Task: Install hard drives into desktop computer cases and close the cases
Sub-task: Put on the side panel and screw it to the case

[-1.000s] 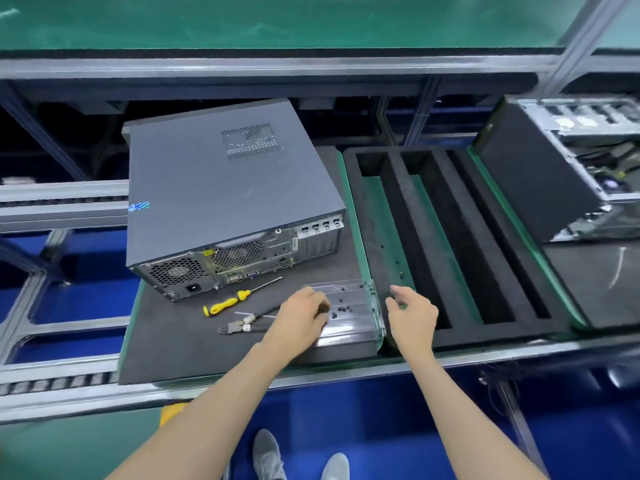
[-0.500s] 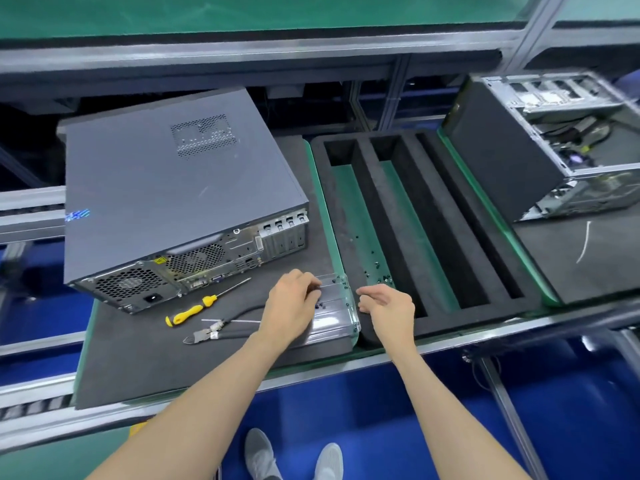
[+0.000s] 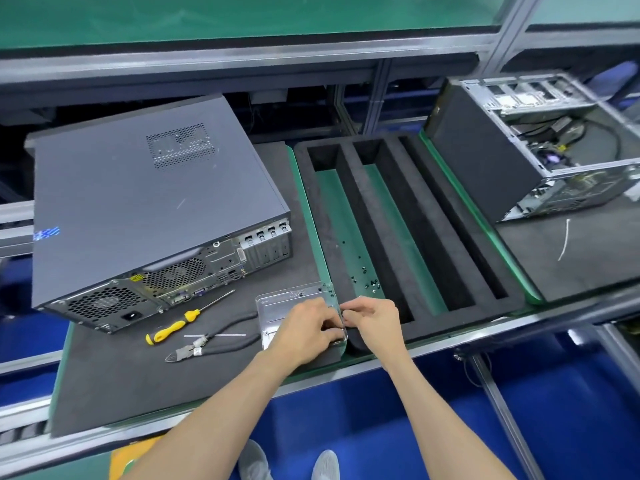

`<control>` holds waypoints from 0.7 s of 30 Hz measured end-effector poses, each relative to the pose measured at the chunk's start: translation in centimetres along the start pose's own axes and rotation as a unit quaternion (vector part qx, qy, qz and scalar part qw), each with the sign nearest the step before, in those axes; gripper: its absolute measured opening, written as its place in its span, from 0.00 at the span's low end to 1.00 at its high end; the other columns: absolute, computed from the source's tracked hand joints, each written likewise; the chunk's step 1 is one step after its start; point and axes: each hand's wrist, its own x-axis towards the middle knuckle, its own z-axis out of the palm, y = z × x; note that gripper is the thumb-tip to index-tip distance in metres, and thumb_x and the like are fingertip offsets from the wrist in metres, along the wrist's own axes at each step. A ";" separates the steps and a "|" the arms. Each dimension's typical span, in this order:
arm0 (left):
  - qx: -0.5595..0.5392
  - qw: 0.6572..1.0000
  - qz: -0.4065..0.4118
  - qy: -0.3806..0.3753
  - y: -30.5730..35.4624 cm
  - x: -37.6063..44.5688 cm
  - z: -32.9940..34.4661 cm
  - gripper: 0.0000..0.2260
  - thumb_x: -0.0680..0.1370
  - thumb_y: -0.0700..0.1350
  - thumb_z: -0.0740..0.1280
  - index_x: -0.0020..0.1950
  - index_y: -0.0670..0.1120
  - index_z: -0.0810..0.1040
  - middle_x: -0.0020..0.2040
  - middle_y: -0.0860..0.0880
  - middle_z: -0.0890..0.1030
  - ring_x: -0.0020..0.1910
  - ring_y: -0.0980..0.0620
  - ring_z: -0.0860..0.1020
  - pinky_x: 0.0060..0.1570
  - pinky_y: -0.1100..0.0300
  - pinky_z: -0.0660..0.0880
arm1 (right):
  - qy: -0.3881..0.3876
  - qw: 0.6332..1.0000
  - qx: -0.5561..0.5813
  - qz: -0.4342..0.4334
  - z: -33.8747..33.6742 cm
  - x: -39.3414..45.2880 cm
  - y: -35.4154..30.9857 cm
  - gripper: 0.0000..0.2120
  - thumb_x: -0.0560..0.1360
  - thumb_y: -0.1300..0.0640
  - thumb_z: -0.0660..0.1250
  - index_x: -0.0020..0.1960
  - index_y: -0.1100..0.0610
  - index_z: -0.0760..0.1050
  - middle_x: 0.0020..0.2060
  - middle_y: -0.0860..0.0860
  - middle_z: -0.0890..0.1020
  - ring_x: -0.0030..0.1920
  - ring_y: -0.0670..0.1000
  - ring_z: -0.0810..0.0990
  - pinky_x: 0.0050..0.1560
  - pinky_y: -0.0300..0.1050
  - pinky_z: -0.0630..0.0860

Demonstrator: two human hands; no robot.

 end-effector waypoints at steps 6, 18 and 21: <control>0.007 1.000 -0.012 0.013 -0.6 0.5 -0.5 0.03 0.73 0.52 0.75 0.44 0.55 0.84 0.42 0.55 0.76 0.43 0.55 0.74 0.45 0.56 0.73 | -0.039 0.999 -0.009 0.011 -0.3 0.6 -0.2 0.10 0.71 0.71 0.70 0.47 0.61 0.86 0.38 0.54 0.87 0.42 0.54 0.87 0.49 0.45 0.83; 0.052 0.993 0.063 0.083 1.8 7.8 -1.7 0.03 0.78 0.45 0.71 0.49 0.48 0.85 0.51 0.51 0.79 0.52 0.51 0.73 0.55 0.59 0.68 | 0.028 0.931 -0.353 0.089 -3.9 5.1 1.6 0.16 0.83 0.58 0.60 0.69 0.60 0.74 0.62 0.60 0.78 0.64 0.61 0.74 0.63 0.53 0.72; 0.102 0.991 0.062 0.053 1.4 10.0 -2.0 0.05 0.78 0.49 0.71 0.51 0.51 0.85 0.59 0.54 0.80 0.63 0.50 0.72 0.63 0.54 0.67 | -0.005 0.917 -0.382 0.115 -3.5 6.5 1.8 0.13 0.83 0.59 0.60 0.65 0.61 0.72 0.61 0.62 0.75 0.58 0.63 0.76 0.56 0.52 0.73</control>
